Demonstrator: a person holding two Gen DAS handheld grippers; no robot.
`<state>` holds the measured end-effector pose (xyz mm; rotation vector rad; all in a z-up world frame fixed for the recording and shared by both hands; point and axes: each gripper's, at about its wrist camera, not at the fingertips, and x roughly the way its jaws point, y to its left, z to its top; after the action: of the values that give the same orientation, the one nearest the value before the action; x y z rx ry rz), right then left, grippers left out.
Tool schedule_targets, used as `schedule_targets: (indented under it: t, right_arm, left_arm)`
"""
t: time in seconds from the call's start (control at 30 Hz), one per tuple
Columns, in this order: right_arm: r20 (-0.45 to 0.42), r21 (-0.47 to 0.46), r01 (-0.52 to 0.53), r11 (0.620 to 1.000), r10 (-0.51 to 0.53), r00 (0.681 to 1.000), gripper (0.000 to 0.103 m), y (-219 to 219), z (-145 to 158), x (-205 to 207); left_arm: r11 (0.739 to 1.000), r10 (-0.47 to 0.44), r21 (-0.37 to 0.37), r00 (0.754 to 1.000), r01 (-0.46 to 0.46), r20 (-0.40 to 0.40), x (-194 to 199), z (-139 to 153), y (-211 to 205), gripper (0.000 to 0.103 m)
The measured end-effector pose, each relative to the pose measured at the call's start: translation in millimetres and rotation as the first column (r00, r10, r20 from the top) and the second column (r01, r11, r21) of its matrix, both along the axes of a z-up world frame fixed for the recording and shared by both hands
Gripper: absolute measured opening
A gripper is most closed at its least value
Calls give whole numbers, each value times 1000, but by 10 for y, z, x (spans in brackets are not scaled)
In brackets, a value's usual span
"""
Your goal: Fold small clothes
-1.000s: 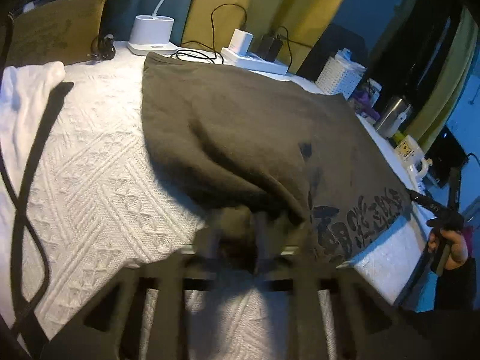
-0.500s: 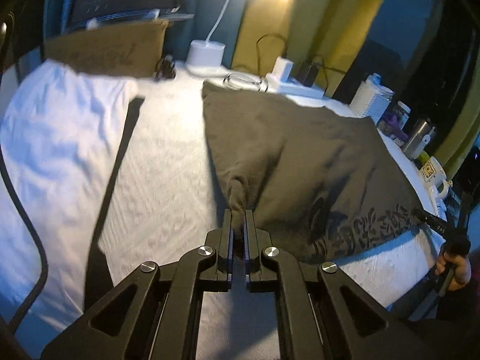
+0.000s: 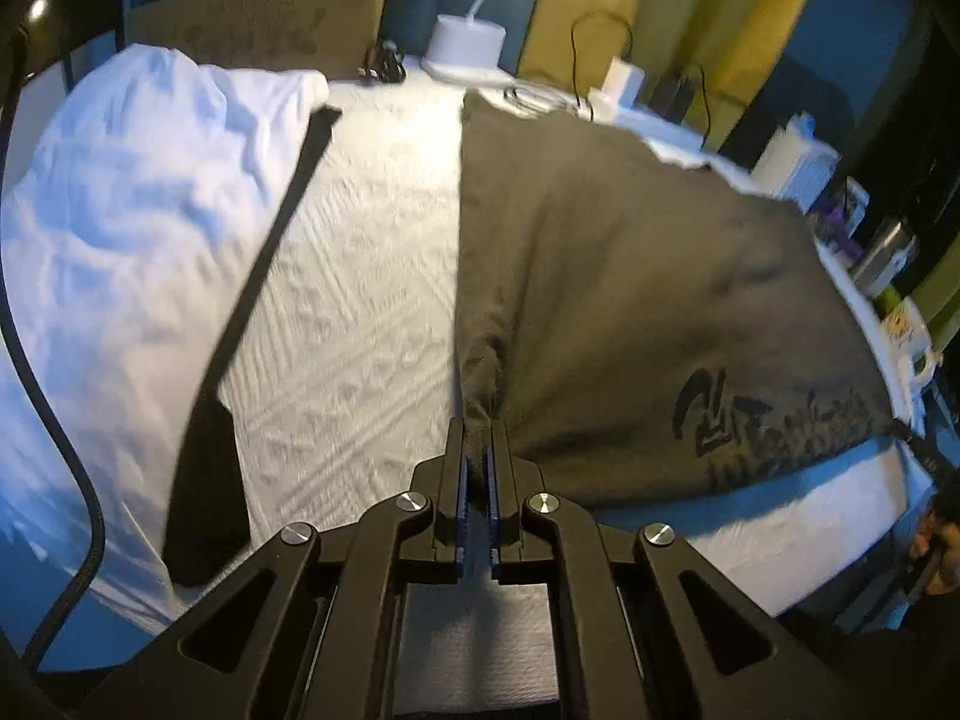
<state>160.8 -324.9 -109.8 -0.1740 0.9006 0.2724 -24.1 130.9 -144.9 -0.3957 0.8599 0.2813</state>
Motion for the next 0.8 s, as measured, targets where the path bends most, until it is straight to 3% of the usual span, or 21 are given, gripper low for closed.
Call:
schedule_targets:
  t: [0.27, 0.47, 0.5, 0.53, 0.6, 0.63, 0.67, 0.8]
  right_arm:
    - [2, -94, 65, 993, -65, 998, 11, -107, 11, 1]
    - [25, -108, 80, 991, -77, 997, 12, -69, 133, 133]
    - [28, -108, 73, 991, -70, 997, 12, -42, 148, 186]
    - [29, -109, 67, 992, -64, 998, 14, -17, 155, 233]
    - [20, -118, 62, 991, -60, 998, 43, 34, 147, 352]
    - [19, -117, 60, 991, -58, 998, 76, 52, 140, 384]
    - [26, -105, 54, 993, -52, 998, 84, 72, 141, 432]
    - [24, -112, 27, 993, -25, 999, 84, 168, 114, 614]
  left_arm:
    - [1000, 2, 18, 1000, -2, -20, -45, 81, 92, 8]
    - [998, 13, 67, 999, -16, 35, -98, 332, 139, 13]
    - [996, 23, 81, 999, -27, 46, -89, 376, 152, 31]
    - [995, 33, 89, 998, -38, 58, -76, 412, 162, 59]
    - [994, 56, 89, 994, -64, 97, -51, 483, 194, 71]
    - [994, 57, 84, 993, -66, 103, -12, 504, 194, 71]
    - [995, 50, 79, 993, -59, 108, 43, 520, 185, 71]
    - [997, 10, 74, 994, -19, 107, 312, 528, 87, 71]
